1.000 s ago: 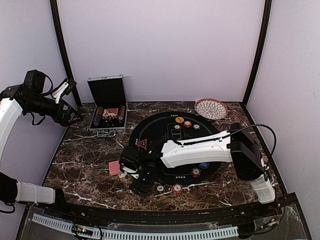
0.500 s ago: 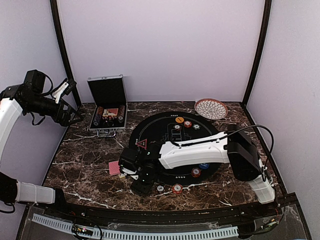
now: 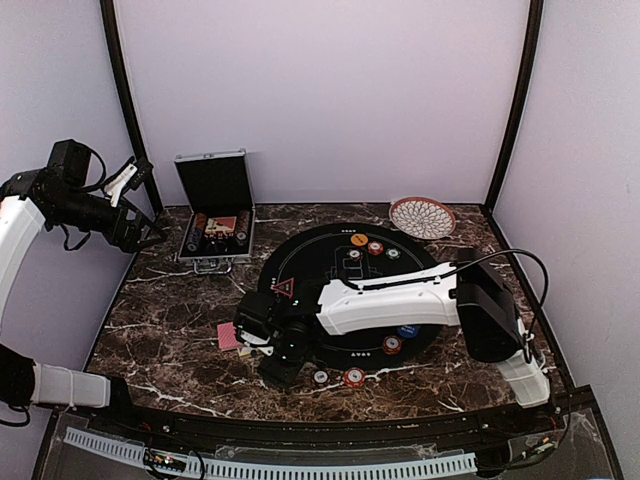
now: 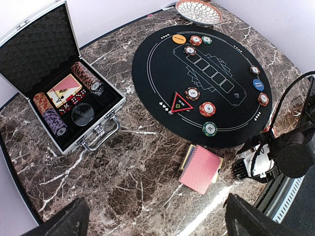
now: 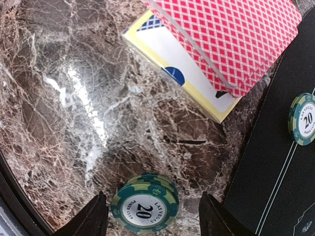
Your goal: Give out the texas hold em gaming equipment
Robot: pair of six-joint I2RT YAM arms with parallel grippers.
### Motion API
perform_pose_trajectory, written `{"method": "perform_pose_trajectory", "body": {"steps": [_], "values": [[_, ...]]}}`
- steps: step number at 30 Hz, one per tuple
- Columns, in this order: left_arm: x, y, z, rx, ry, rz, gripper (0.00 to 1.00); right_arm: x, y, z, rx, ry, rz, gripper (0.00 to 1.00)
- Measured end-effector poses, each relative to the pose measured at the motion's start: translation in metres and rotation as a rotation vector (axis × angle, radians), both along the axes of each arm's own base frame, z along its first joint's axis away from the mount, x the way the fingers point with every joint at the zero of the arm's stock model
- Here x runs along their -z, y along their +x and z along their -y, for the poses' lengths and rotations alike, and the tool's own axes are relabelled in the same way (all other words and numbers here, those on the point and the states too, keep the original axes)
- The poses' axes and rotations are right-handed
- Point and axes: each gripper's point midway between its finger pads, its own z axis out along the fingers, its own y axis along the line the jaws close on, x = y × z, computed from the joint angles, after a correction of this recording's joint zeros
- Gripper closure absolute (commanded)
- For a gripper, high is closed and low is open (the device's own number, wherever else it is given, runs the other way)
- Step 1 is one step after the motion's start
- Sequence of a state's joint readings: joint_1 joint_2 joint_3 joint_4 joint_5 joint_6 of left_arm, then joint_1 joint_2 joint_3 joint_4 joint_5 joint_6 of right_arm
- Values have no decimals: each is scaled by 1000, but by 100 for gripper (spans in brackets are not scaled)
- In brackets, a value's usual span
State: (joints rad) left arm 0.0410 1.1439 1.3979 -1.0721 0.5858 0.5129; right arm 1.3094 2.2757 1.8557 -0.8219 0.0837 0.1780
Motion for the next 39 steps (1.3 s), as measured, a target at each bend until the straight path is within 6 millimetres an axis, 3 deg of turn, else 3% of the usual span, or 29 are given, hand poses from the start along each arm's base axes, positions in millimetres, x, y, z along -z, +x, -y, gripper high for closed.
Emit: {"method": "perform_pose_trajectory", "body": {"steps": [8,25,32,39], "values": [[0,0,0,0,0,0,1,11,1,3,-2,-27,6,36],[0,0,0,0,0,0,1,11,0,2,-11,-27,2,51],[0,0,0,0,0,0,1,11,0,2,-14,-25,0,62],[-2,0,0,0,0,5,1,7,0,0,-14,-19,1,65]]}}
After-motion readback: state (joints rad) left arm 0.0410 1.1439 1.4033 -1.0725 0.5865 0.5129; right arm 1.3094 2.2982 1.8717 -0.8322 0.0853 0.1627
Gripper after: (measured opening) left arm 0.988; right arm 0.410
